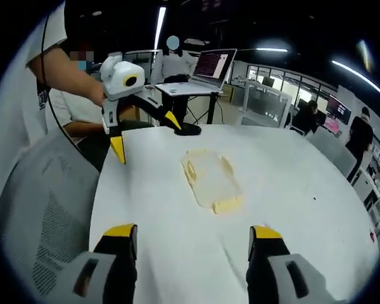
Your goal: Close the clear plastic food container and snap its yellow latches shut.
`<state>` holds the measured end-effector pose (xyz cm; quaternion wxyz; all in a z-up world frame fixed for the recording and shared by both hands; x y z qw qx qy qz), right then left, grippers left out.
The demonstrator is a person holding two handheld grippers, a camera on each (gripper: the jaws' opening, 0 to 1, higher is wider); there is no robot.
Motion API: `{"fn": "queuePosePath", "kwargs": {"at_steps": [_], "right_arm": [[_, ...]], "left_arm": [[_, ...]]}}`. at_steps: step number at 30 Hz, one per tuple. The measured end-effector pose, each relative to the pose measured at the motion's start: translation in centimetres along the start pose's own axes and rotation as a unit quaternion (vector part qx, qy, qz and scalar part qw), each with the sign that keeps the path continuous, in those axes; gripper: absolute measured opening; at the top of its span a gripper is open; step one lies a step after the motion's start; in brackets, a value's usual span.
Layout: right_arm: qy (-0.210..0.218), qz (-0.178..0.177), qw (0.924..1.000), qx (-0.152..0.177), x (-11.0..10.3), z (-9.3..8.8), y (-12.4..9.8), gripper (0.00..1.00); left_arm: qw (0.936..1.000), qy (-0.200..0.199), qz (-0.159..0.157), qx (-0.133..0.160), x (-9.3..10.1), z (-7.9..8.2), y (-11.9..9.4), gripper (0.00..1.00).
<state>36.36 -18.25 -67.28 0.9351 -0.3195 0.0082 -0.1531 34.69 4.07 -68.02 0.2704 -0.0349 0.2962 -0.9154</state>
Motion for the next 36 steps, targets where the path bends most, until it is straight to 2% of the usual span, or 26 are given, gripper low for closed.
{"fn": "queuePosePath", "kwargs": {"at_steps": [15,27,30,36], "right_arm": [[-0.025,0.022,0.9992,-0.02,2.8,0.6,1.8,0.7],[-0.04,0.044,0.9979,-0.027,3.6,1.4,3.6,0.69],[-0.04,0.046,0.9977,-0.027,3.9,1.4,4.1,0.69],[-0.05,0.054,0.9966,-0.036,4.2,1.3,5.0,0.68]], "left_arm": [[0.9991,0.031,-0.015,-0.023,-2.6,-0.4,0.5,0.81],[0.9971,0.055,-0.019,-0.049,-5.1,-0.7,0.7,0.78],[0.997,0.058,-0.023,-0.046,-5.5,-0.6,0.8,0.78],[0.9947,0.074,-0.028,-0.066,-6.4,-1.4,1.2,0.78]]}}
Point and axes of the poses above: the point that each gripper's makers call its tool centre point, and the gripper's own axes: y roughly forward along the fingers, x roughly to its right, z roughly out of its top, the point moved 5 cm from there along -y, roughly backward along the fingers, and after that the axes turned 3 degrees about x, right-handed, at the moved point
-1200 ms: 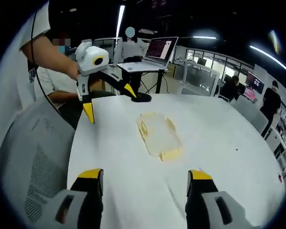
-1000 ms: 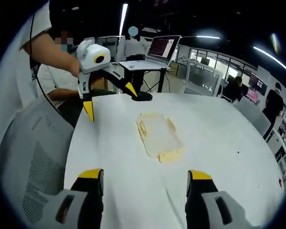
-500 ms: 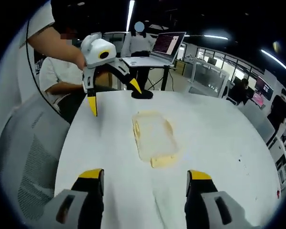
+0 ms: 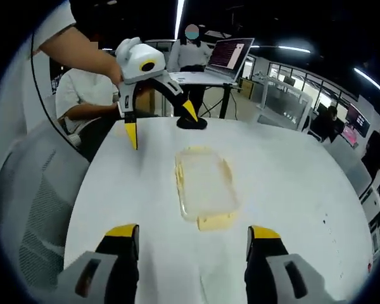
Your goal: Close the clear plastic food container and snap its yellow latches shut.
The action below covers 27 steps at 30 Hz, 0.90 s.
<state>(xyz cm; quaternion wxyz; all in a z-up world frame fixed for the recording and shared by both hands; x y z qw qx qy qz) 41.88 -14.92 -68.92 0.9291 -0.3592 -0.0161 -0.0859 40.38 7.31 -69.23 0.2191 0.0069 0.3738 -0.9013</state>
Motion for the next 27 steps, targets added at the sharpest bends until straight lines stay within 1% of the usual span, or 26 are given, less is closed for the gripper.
{"fn": "queuePosePath", "kwargs": {"at_steps": [4,7,9,10,12,17,24,27], "right_arm": [[-0.003,0.007,1.0,-0.002,0.3,0.3,0.4,0.68],[-0.012,0.012,0.9998,-0.008,0.8,0.4,0.9,0.68],[-0.016,0.014,0.9997,-0.011,1.2,0.6,1.2,0.68],[-0.017,0.015,0.9997,-0.011,1.3,0.8,1.3,0.68],[-0.016,0.016,0.9997,-0.009,1.7,1.0,1.5,0.67],[-0.016,0.02,0.9995,-0.016,2.4,1.0,2.2,0.67],[-0.024,0.027,0.9989,-0.029,3.0,1.1,3.0,0.66],[-0.027,0.031,0.9987,-0.032,3.2,1.2,3.5,0.66]], "left_arm": [[0.9999,0.004,-0.007,-0.006,-0.3,-0.3,0.1,0.78],[0.9995,0.019,-0.013,-0.022,-0.8,-0.7,0.3,0.78],[0.9994,0.02,-0.015,-0.023,-1.1,-0.8,0.4,0.78],[0.9992,0.024,-0.017,-0.027,-1.2,-0.9,0.4,0.77],[0.9981,0.046,-0.019,-0.036,-1.6,-1.0,0.5,0.77],[0.9971,0.049,-0.032,-0.047,-2.1,-1.2,1.0,0.76],[0.9958,0.059,-0.04,-0.057,-3.0,-1.4,1.5,0.75],[0.9942,0.068,-0.047,-0.069,-3.3,-1.7,1.8,0.75]]}}
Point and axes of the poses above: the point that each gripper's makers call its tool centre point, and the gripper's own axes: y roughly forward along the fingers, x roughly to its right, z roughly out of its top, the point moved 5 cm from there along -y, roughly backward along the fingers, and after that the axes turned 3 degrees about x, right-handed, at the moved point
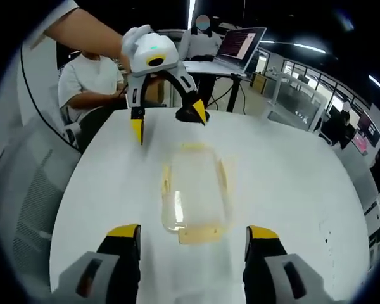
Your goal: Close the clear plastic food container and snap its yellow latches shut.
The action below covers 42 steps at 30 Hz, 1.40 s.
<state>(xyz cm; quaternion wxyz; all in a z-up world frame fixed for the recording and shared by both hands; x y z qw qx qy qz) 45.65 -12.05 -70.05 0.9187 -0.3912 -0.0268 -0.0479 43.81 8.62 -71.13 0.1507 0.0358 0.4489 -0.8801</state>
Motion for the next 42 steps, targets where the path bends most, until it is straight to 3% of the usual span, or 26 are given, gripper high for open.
{"fn": "queuePosePath", "kwargs": {"at_steps": [22,29,42], "right_arm": [[0.005,0.024,0.999,-0.038,0.5,-1.5,2.9,0.64],[0.004,0.033,0.9984,-0.045,0.4,-2.0,3.5,0.62],[0.004,0.042,0.9973,-0.06,0.3,-2.5,4.6,0.61]], "left_arm": [[0.9981,0.041,-0.028,-0.036,-1.8,-0.5,2.0,0.67],[0.9963,0.051,-0.039,-0.057,-2.3,-1.7,2.6,0.67],[0.9939,0.064,-0.05,-0.074,-2.8,-2.5,3.4,0.64]]}}
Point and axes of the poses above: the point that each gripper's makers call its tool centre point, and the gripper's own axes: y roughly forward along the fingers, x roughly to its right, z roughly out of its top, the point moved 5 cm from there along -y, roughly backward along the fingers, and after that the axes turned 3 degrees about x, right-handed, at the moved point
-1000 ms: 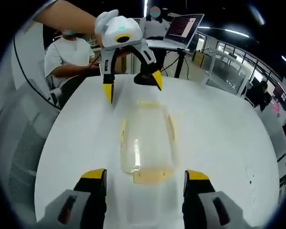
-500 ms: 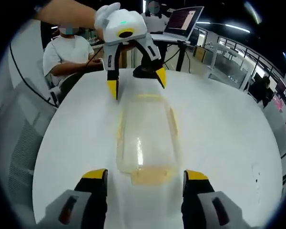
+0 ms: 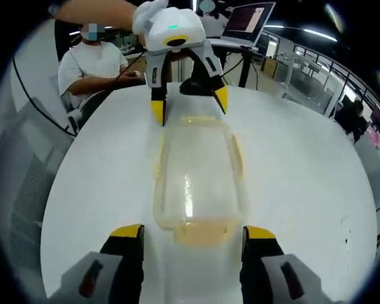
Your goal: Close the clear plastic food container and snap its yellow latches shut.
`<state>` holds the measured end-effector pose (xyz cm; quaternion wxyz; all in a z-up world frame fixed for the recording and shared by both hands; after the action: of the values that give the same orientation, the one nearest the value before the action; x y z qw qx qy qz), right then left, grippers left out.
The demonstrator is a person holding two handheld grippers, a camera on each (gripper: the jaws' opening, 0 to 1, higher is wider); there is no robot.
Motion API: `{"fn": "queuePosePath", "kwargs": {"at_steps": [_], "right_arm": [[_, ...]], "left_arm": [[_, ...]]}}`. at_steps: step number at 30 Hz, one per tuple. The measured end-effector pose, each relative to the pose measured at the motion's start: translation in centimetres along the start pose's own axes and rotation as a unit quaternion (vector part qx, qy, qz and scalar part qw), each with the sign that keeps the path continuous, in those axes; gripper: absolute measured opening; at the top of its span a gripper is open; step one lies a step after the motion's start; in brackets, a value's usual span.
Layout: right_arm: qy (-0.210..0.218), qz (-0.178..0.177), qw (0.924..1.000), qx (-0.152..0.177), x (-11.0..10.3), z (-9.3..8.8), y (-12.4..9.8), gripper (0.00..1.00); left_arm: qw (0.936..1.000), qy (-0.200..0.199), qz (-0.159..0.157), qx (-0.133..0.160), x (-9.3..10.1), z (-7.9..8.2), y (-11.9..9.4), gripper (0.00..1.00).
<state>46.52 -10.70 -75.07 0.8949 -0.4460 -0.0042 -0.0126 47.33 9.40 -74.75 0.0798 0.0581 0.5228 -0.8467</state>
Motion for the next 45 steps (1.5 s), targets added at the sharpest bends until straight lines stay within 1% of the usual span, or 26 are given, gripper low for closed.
{"fn": "queuePosePath", "kwargs": {"at_steps": [1,7,15,19,23,28,34,38,42,44,45], "right_arm": [[-0.001,0.0,1.0,0.0,0.0,0.0,0.1,0.61],[-0.001,0.0,0.9999,-0.013,0.1,-0.5,0.6,0.6],[-0.001,0.002,0.9998,-0.02,0.4,-0.5,1.1,0.59],[0.008,0.003,0.9998,-0.017,0.7,-0.4,1.2,0.61],[0.006,0.008,0.9998,-0.019,0.6,-0.4,1.2,0.6],[0.007,0.006,0.9997,-0.021,0.9,-0.3,1.2,0.54],[0.006,0.007,0.9997,-0.021,1.0,-0.4,1.2,0.52],[-0.001,0.009,0.9997,-0.024,0.9,-0.3,1.0,0.44],[-0.006,0.011,0.9996,-0.024,1.0,-0.4,1.0,0.38],[-0.007,0.012,0.9996,-0.023,1.0,-0.4,1.0,0.38],[-0.008,0.013,0.9996,-0.023,1.0,-0.3,1.0,0.38]], "left_arm": [[1.0,-0.004,-0.002,0.003,0.0,0.0,0.1,0.64],[1.0,-0.001,-0.006,-0.002,-0.3,-0.1,0.2,0.62],[0.9995,-0.01,-0.028,0.0,-0.4,-0.3,0.3,0.57],[0.9993,-0.007,-0.036,0.001,-0.4,-0.2,0.3,0.56],[0.9989,-0.006,-0.046,0.002,-0.4,-0.3,0.5,0.55],[0.9985,-0.009,-0.054,0.0,-0.3,-0.3,0.5,0.51],[0.9983,-0.006,-0.058,0.0,-0.4,-0.4,0.4,0.49],[0.9982,-0.008,-0.059,-0.005,-0.5,-0.6,0.3,0.47],[0.9981,0.003,-0.062,-0.007,-0.4,-0.7,0.2,0.46],[0.998,0.008,-0.062,-0.008,-0.3,-0.8,0.2,0.44],[0.998,0.009,-0.062,-0.011,-0.3,-0.8,0.2,0.41]]}}
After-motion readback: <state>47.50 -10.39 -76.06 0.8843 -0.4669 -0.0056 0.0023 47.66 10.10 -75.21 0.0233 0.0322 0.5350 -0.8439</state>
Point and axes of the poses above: the point that each gripper's makers call its tool centre point, and the gripper's own axes: y roughly forward along the fingers, x roughly to its right, z roughly out of its top, the point moved 5 cm from there along -y, roughly backward along the fingers, and after that the axes turned 3 degrees about x, right-handed, at the moved point
